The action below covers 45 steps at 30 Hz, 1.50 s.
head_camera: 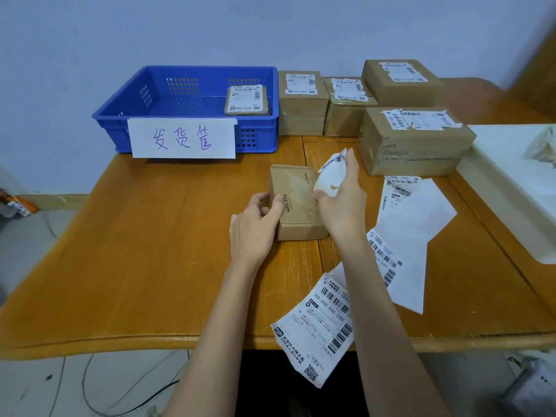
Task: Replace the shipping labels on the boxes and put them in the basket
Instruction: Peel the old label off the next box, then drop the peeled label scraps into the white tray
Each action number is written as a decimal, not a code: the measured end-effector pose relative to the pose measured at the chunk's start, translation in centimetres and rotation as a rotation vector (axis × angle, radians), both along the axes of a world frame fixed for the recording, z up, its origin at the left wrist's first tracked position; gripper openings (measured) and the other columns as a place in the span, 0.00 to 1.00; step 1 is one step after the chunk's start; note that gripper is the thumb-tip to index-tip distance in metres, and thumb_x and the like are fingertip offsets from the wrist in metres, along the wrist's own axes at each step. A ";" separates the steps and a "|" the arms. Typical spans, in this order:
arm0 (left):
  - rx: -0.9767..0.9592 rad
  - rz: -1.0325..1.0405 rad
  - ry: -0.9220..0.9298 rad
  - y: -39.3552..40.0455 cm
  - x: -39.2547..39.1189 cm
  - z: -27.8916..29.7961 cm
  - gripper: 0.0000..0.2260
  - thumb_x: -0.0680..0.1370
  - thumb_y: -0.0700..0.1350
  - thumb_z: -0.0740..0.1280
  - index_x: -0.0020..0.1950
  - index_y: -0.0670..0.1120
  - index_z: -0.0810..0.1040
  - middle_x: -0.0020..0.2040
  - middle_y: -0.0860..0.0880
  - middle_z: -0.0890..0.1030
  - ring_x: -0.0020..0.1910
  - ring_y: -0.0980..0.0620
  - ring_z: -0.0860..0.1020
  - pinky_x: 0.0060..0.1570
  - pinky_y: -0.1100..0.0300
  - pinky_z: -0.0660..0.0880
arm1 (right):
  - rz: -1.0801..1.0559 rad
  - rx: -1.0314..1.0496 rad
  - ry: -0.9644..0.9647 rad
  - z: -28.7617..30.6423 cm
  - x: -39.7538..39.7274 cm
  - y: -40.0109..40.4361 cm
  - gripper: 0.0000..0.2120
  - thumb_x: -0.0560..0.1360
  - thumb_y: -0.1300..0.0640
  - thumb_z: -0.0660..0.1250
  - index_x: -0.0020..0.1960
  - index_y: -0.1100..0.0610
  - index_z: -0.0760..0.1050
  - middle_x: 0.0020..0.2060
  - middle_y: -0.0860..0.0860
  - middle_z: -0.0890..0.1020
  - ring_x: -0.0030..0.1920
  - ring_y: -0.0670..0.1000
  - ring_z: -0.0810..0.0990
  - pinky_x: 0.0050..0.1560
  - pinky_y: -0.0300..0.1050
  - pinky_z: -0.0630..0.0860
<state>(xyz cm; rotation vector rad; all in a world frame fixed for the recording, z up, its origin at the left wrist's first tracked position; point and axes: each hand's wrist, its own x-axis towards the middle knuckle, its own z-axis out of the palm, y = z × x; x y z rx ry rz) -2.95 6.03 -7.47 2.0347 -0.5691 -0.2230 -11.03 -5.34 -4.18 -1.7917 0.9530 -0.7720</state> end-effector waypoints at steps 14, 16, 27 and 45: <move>-0.067 0.027 -0.021 0.1 0.3 -0.7 0.19 0.78 0.62 0.61 0.58 0.52 0.82 0.45 0.55 0.83 0.47 0.54 0.80 0.50 0.54 0.76 | -0.077 0.128 -0.050 -0.3 -0.6 -1.7 0.41 0.70 0.62 0.73 0.76 0.43 0.59 0.63 0.54 0.72 0.57 0.53 0.77 0.57 0.55 0.79; -0.095 0.044 -0.007 0.1 0.4 -0.5 0.13 0.78 0.56 0.66 0.56 0.51 0.82 0.42 0.54 0.82 0.46 0.54 0.79 0.45 0.56 0.74 | -0.058 0.186 -0.109 -0.4 -0.7 -1.9 0.42 0.68 0.66 0.73 0.76 0.44 0.61 0.65 0.53 0.74 0.61 0.52 0.77 0.60 0.54 0.77; -0.251 0.104 -0.075 -1.7 -0.7 2.6 0.08 0.75 0.42 0.70 0.54 0.50 0.80 0.38 0.51 0.76 0.37 0.57 0.74 0.44 0.56 0.74 | 0.013 0.274 -0.182 2.4 -3.3 -3.3 0.50 0.69 0.65 0.75 0.79 0.45 0.49 0.48 0.55 0.82 0.47 0.45 0.79 0.41 0.35 0.70; -0.126 -0.502 0.563 -21.9 -23.0 5.6 0.11 0.82 0.52 0.63 0.44 0.47 0.71 0.37 0.50 0.77 0.39 0.51 0.76 0.46 0.55 0.71 | -0.666 -0.111 0.105 7.4 -24.6 -19.3 0.26 0.73 0.62 0.67 0.70 0.54 0.68 0.59 0.52 0.78 0.60 0.54 0.75 0.57 0.46 0.72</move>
